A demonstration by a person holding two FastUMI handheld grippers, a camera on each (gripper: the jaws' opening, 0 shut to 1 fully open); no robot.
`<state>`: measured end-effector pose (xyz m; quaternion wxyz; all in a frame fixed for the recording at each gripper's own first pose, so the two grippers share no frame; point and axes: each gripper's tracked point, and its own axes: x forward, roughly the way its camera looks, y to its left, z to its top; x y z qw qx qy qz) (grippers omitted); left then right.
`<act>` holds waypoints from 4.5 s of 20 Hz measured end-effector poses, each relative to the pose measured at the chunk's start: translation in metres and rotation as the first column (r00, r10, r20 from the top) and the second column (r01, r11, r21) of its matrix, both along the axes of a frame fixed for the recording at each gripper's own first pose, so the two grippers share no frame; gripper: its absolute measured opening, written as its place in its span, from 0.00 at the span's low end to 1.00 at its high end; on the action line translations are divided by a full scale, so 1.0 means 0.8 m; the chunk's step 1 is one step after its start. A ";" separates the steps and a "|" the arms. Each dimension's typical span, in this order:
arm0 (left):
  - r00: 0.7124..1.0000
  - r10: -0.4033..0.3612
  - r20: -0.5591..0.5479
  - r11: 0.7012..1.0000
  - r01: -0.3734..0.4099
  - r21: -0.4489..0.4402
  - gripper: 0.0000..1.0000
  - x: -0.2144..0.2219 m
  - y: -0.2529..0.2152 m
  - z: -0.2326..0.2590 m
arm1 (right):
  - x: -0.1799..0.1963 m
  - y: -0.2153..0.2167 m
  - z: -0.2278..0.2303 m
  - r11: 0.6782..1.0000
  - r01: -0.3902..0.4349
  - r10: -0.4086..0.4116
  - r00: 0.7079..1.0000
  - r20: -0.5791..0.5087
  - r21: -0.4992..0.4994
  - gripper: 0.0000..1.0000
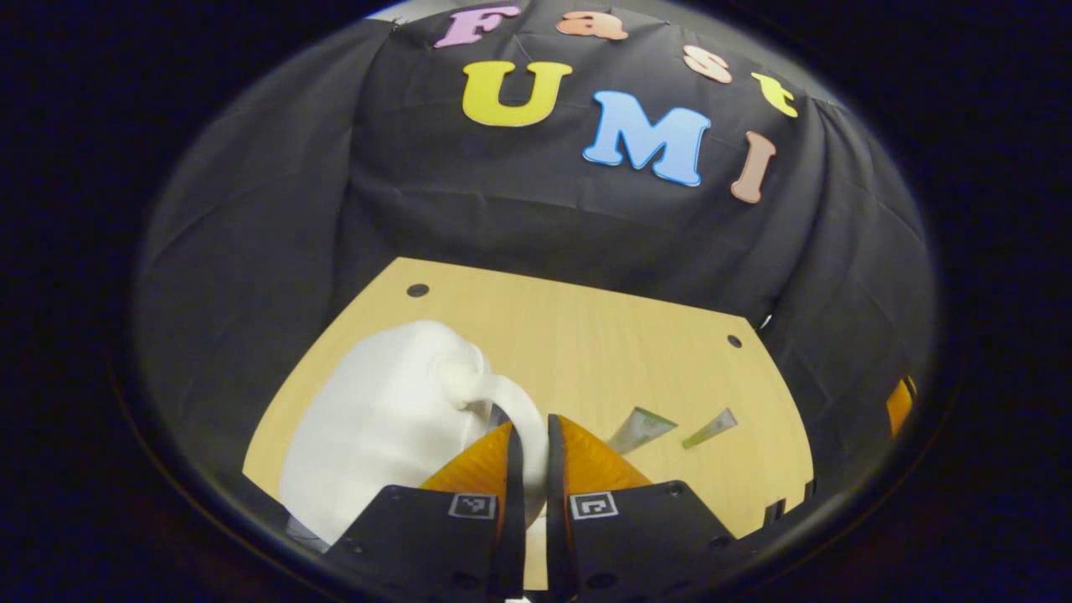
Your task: First open the suitcase, pack the skin care products into it, and then close the suitcase.
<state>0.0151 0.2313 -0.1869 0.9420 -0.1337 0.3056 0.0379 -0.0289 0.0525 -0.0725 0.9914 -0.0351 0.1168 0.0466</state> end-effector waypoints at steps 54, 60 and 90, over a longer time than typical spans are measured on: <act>0.865 -0.481 -0.146 0.877 0.473 -0.085 0.95 0.101 -0.237 -0.261 | -0.033 -0.121 -0.077 0.934 0.339 -0.304 0.920 -0.249 0.112 0.86; 0.868 -0.477 -0.133 0.878 0.476 -0.043 0.95 0.139 -0.250 -0.284 | -0.029 -0.137 -0.087 0.924 0.378 -0.347 0.892 -0.290 0.058 0.87; 0.982 -0.185 0.028 0.981 0.186 -0.054 0.58 0.122 -0.111 -0.136 | 0.137 0.038 -0.318 0.981 -0.191 0.115 0.724 -0.680 -0.038 0.59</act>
